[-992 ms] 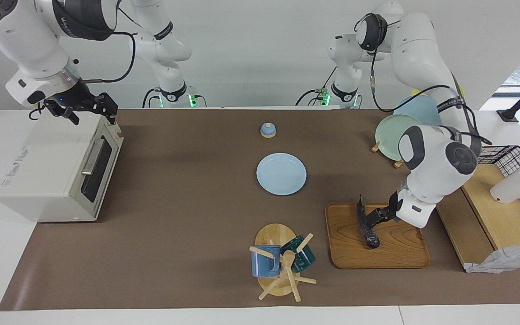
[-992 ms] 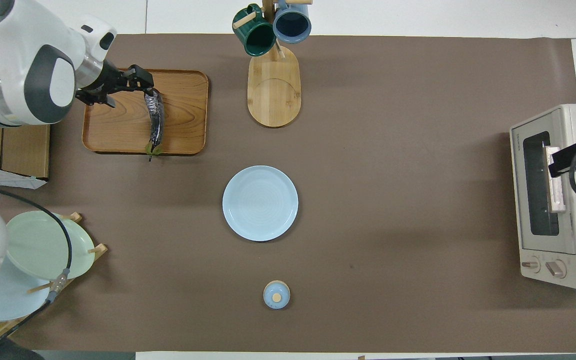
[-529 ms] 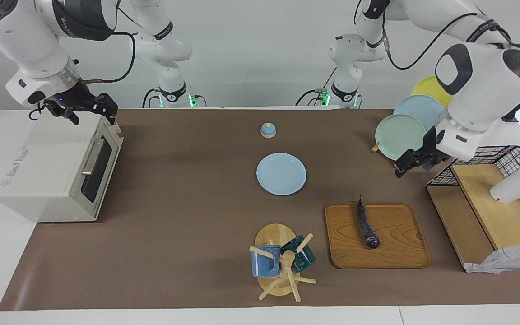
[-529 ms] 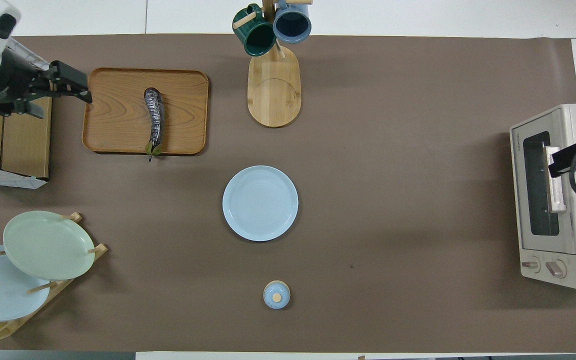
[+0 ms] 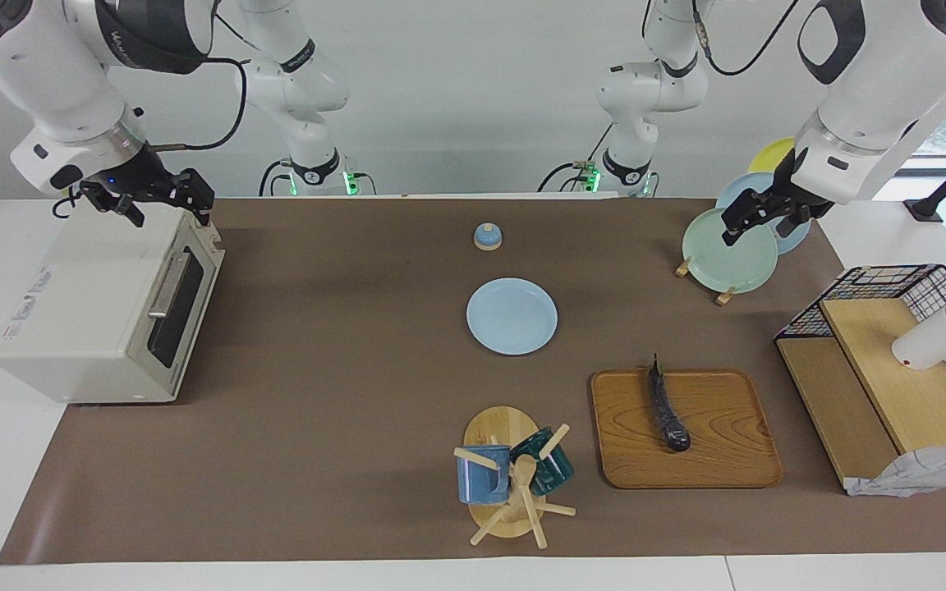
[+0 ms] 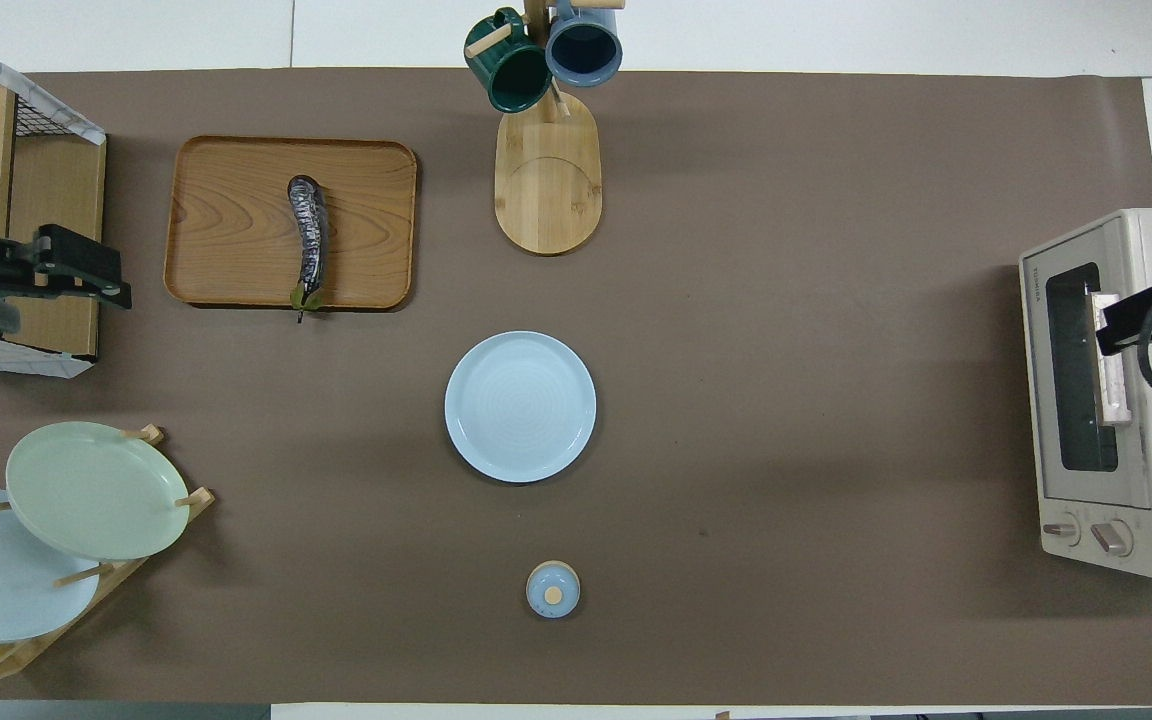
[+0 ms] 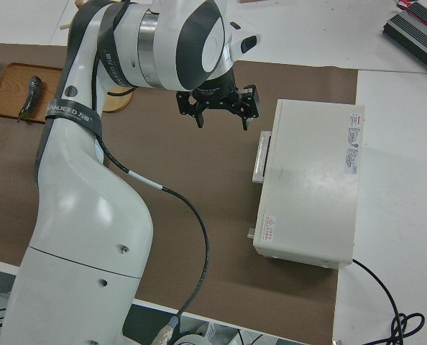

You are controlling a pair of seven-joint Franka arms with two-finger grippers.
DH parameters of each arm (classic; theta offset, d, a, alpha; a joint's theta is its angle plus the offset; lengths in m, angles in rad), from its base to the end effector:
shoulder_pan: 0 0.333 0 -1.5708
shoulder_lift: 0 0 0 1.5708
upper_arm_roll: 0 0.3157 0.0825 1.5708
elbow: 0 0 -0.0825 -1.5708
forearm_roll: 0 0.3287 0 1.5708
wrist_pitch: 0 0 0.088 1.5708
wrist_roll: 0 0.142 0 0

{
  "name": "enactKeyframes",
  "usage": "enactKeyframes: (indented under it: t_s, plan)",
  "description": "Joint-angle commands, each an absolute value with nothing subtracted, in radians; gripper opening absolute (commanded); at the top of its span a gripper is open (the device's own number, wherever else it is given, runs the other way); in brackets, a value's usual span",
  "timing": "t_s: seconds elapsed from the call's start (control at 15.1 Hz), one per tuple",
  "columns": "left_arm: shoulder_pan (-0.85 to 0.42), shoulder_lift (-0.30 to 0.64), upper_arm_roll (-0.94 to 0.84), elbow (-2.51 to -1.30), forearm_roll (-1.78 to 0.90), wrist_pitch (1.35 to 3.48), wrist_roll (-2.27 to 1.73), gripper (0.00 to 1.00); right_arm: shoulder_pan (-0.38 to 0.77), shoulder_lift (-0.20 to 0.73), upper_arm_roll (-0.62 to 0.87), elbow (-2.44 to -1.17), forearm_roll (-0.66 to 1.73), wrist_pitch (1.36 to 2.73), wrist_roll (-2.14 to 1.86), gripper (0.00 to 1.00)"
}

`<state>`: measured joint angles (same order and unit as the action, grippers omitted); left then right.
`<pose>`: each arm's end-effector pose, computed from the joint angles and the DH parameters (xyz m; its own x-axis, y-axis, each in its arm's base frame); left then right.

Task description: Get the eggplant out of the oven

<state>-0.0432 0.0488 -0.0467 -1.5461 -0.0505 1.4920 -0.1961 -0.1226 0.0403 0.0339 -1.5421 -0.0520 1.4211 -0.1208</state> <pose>0.4987 -0.0519 0.5688 0.9886 0.1022 -0.1109 0.1063 -0.9938 0.0317 0.4862 -0.0516 0.5697 0.9859 0.0256 -0.1653 0.0311 -0.9990 0.0309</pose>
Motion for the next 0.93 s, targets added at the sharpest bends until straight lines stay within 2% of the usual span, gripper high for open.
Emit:
enactKeyframes:
  t_s: [0.0,0.13,0.4,0.86]
  plan:
    - [-0.043,-0.046,-0.048,-1.696,-0.031,1.532,-0.173,1.00,-0.129,0.029,0.037,-1.548,-0.031,1.410,-0.107,1.00]
    - [-0.043,-0.049,-0.048,-1.703,-0.031,1.537,-0.147,1.00,-0.129,0.031,0.037,-1.548,-0.031,1.410,-0.107,1.00]
    - [-0.017,-0.049,-0.051,-1.634,-0.034,1.507,-0.150,1.00,-0.129,0.031,0.038,-1.548,-0.031,1.410,-0.107,1.00]
    - [-0.021,-0.052,-0.049,-1.641,-0.032,1.503,-0.149,1.00,-0.129,0.031,0.037,-1.548,-0.031,1.410,-0.107,1.00]
